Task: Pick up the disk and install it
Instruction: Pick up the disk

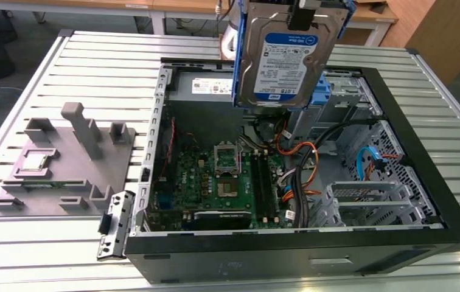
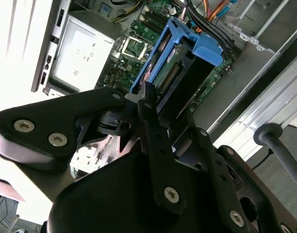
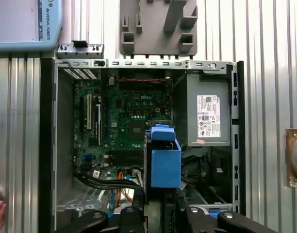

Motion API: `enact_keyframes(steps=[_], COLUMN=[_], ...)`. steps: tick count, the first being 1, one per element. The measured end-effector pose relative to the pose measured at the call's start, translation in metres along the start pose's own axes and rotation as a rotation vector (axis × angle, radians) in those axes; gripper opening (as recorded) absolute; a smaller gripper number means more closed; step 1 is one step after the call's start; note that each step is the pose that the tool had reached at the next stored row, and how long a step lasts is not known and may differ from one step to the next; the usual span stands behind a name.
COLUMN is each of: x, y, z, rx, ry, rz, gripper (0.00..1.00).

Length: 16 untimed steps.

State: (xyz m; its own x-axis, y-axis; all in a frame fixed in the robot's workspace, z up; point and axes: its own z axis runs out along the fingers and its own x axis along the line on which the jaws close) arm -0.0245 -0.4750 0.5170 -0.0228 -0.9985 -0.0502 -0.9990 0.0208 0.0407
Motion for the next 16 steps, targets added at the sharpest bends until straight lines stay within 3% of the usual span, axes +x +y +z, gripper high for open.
enact_keyframes(steps=[4, 5, 10, 16], x=[0.0089, 0.0172, 0.0311, 0.0431], y=[-0.0002, -0.0004, -0.0007, -0.0010], z=[-0.0003, -0.0004, -0.0007, -0.0009], rx=[0.0000, 0.0001, 0.0001, 0.0002], ry=[0.0002, -0.0001, 0.0000, 0.0000], rz=[0.001, 0.001, 0.002, 0.002], gripper=[0.35, 0.35, 0.35, 0.35])
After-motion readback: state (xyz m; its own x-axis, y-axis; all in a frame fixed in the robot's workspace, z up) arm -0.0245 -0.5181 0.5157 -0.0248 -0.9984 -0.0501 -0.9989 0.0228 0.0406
